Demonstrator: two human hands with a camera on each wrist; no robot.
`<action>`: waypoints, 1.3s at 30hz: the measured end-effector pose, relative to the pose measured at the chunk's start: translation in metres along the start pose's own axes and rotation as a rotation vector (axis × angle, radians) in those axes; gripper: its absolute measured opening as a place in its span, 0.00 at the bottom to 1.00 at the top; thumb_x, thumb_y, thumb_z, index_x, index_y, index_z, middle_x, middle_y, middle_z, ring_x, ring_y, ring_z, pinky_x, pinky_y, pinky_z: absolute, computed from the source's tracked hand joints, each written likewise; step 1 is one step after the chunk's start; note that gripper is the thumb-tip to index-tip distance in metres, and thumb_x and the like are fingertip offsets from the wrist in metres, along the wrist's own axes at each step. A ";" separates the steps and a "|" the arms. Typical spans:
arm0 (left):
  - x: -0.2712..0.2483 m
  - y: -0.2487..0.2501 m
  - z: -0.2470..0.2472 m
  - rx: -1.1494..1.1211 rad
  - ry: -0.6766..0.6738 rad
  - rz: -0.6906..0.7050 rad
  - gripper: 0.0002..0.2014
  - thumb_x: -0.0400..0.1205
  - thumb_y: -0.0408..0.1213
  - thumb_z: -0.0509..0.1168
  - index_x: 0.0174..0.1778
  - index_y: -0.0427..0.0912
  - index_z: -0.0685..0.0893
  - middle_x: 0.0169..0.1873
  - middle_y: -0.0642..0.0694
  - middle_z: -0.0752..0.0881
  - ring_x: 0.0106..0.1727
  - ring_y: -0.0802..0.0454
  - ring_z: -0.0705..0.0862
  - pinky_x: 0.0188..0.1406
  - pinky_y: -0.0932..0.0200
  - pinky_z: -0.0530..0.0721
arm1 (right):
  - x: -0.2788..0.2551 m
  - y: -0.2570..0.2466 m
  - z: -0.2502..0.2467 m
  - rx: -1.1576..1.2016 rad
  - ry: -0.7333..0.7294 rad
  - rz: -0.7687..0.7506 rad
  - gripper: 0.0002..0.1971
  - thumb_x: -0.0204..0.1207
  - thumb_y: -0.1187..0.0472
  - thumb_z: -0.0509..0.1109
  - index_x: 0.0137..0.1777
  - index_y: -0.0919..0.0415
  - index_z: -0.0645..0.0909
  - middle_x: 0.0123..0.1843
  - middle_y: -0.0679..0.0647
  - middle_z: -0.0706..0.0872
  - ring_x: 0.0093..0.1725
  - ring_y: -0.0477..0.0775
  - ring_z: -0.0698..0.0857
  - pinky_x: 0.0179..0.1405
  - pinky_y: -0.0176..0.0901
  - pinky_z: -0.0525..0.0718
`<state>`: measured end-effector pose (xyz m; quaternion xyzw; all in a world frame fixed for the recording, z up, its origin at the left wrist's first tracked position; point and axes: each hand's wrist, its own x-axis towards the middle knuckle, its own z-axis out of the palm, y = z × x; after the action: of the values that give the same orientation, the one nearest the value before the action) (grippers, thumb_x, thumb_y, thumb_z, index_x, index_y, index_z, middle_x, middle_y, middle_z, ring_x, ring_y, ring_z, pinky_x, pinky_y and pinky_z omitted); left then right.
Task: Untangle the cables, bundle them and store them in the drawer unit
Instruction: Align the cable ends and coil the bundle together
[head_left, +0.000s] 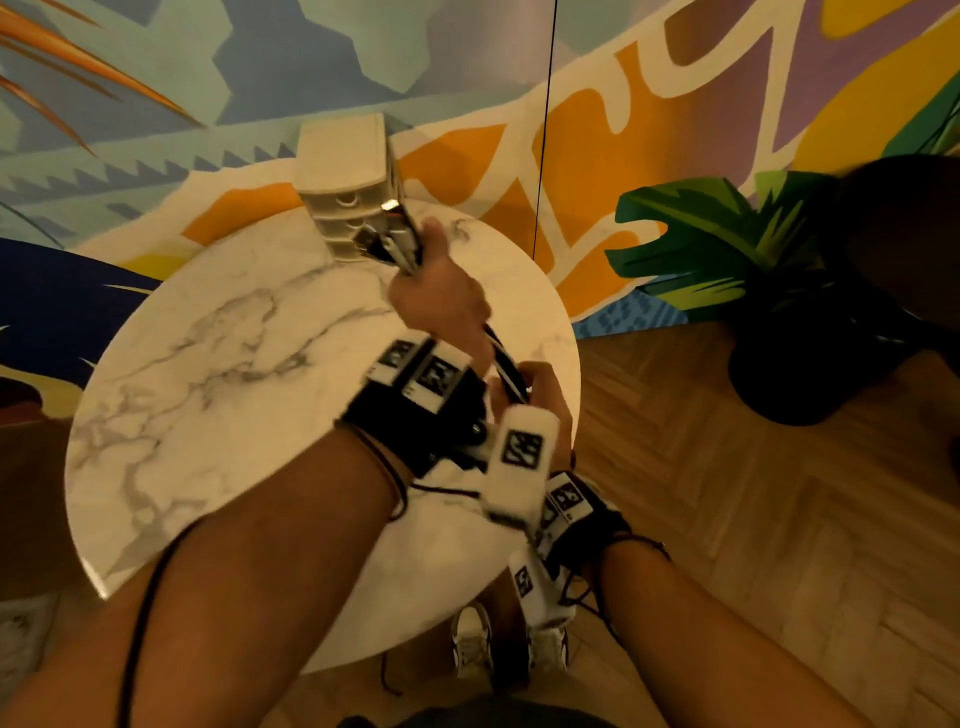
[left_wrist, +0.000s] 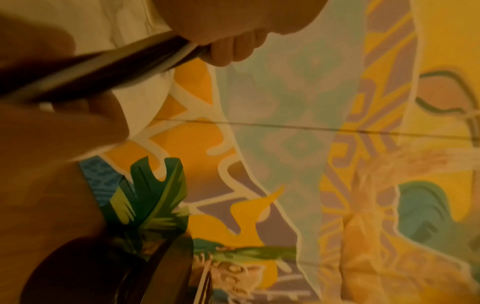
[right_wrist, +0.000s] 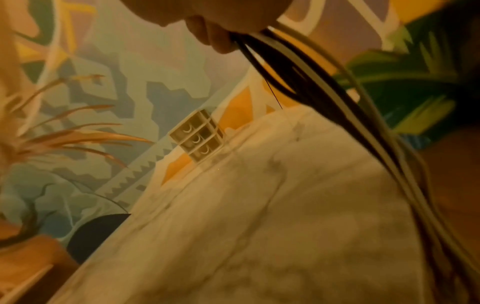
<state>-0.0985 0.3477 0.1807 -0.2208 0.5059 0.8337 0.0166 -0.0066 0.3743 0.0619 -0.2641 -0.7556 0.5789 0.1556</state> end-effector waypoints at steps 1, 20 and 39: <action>0.008 0.008 -0.003 -0.020 0.017 -0.026 0.18 0.81 0.44 0.66 0.31 0.38 0.70 0.09 0.53 0.68 0.09 0.55 0.66 0.14 0.72 0.65 | 0.001 -0.002 -0.005 0.022 -0.050 -0.029 0.07 0.75 0.52 0.70 0.47 0.53 0.77 0.36 0.43 0.81 0.36 0.45 0.82 0.38 0.34 0.78; -0.012 0.020 -0.101 1.675 -1.556 0.587 0.05 0.77 0.35 0.68 0.44 0.40 0.88 0.39 0.49 0.89 0.41 0.55 0.84 0.44 0.67 0.81 | 0.022 -0.007 -0.041 0.198 -0.610 0.574 0.21 0.81 0.50 0.61 0.27 0.53 0.65 0.24 0.51 0.59 0.20 0.47 0.55 0.25 0.42 0.48; 0.004 -0.027 -0.099 0.856 -0.743 0.156 0.12 0.81 0.43 0.66 0.34 0.40 0.83 0.26 0.52 0.82 0.29 0.61 0.76 0.34 0.61 0.76 | 0.015 -0.044 -0.031 0.817 -0.814 0.766 0.28 0.72 0.37 0.56 0.16 0.52 0.62 0.16 0.46 0.55 0.18 0.47 0.48 0.22 0.36 0.44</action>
<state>-0.0601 0.2754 0.1179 0.1513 0.7734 0.5750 0.2196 -0.0120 0.3990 0.1113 -0.1944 -0.3287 0.8842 -0.2689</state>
